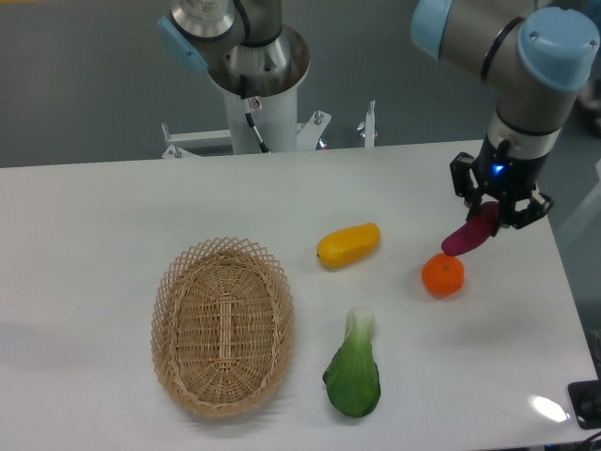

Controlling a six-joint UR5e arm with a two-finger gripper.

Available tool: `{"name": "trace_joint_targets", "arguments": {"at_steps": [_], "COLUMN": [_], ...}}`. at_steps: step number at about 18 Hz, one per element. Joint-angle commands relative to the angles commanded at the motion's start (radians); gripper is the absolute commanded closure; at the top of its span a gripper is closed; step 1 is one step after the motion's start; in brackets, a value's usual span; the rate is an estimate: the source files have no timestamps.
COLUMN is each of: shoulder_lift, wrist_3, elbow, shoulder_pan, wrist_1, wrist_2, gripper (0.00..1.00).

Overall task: Place the sweet potato in the basket
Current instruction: 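Lift the held purple sweet potato slightly with the gripper, then carry the sweet potato over the wicker basket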

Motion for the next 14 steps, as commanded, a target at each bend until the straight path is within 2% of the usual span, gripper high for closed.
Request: {"name": "trace_joint_targets", "arguments": {"at_steps": [3, 6, 10, 14], "shoulder_lift": [0.0, 0.002, 0.018, 0.034], "wrist_3": [-0.096, -0.253, -0.448, -0.548], "elbow": [-0.011, -0.043, -0.121, -0.199], "shoulder_pan": [-0.058, -0.13, -0.25, -0.35], "wrist_1": [0.006, 0.043, 0.15, 0.228], "wrist_2": [0.002, 0.002, 0.008, 0.011], "gripper": [0.7, 0.7, 0.69, 0.69]}}
